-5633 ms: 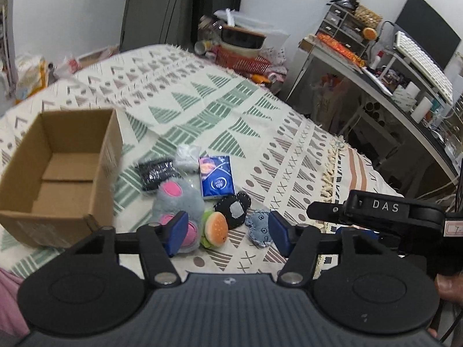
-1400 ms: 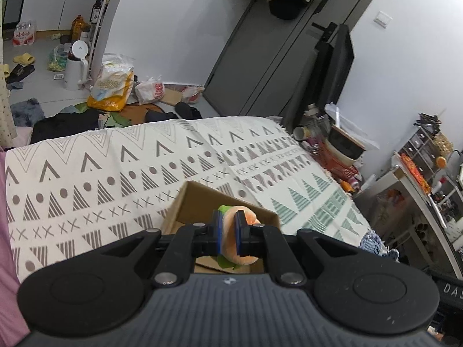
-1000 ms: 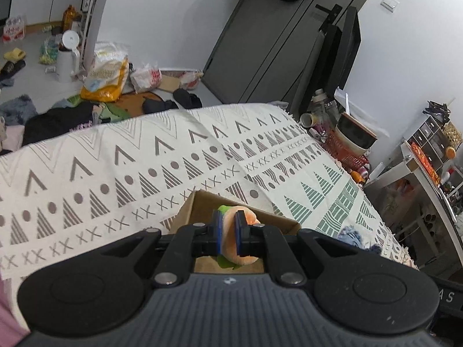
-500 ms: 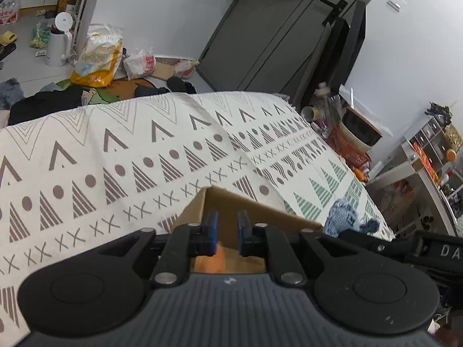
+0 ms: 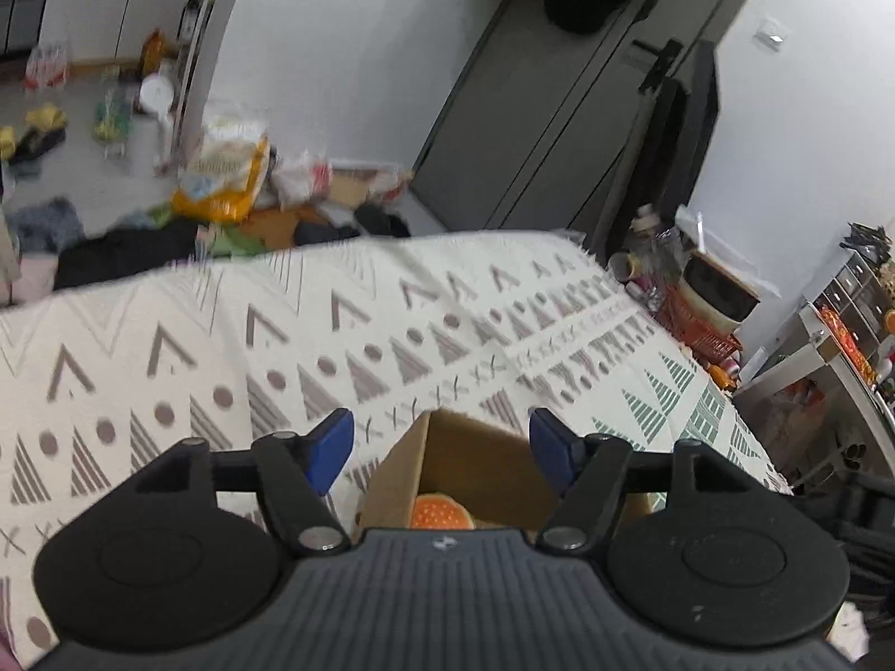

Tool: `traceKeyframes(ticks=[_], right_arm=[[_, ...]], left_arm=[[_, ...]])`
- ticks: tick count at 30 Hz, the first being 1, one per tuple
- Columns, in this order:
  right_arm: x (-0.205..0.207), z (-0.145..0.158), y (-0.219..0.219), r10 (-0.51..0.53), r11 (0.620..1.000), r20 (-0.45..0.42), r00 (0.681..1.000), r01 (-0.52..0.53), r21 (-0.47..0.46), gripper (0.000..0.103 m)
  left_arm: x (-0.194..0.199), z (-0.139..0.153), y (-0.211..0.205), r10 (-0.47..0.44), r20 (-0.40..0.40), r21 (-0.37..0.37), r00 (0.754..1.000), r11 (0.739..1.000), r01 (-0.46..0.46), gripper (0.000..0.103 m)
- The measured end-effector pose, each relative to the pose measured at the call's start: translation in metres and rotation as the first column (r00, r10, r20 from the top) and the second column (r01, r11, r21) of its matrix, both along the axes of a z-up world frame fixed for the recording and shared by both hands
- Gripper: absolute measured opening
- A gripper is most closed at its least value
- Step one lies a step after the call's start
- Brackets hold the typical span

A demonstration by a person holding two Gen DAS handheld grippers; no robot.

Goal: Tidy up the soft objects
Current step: 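Open the right gripper dropping the denim plush into the box while the left gripper releases the burger, then move both open grippers back from the box toward the grey plush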

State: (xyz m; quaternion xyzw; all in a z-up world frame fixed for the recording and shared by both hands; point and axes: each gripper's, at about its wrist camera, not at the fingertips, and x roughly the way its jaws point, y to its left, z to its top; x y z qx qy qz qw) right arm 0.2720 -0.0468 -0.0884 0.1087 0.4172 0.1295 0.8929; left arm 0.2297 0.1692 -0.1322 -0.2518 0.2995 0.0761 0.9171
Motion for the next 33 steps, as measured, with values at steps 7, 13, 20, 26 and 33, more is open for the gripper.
traceKeyframes(ticks=[7, 13, 20, 26, 33], right_arm=[[-0.023, 0.022, -0.053, -0.082, 0.997, 0.036, 0.996, 0.082, 0.013, 0.096], [-0.046, 0.041, -0.091, -0.142, 0.990, 0.091, 0.986, 0.141, 0.014, 0.102], [-0.071, 0.062, -0.137, -0.179, 0.984, 0.163, 0.970, 0.179, 0.016, 0.103], [-0.089, 0.073, -0.173, -0.211, 0.978, 0.201, 0.957, 0.206, 0.045, 0.103], [-0.101, 0.083, -0.213, -0.236, 0.971, 0.217, 0.947, 0.225, 0.076, 0.103]], left_arm=[[-0.010, 0.026, -0.024, -0.014, 0.041, 0.051, 0.999, 0.999, 0.012, 0.078], [-0.022, 0.051, -0.050, -0.059, 0.074, 0.069, 0.996, 0.996, 0.054, 0.079], [-0.048, 0.078, -0.084, -0.081, 0.141, 0.108, 0.987, 0.992, 0.066, 0.087], [-0.065, 0.094, -0.113, -0.111, 0.158, 0.054, 0.981, 0.993, 0.104, 0.088], [-0.079, 0.105, -0.150, -0.154, 0.162, 0.102, 0.975, 0.985, 0.138, 0.088]])
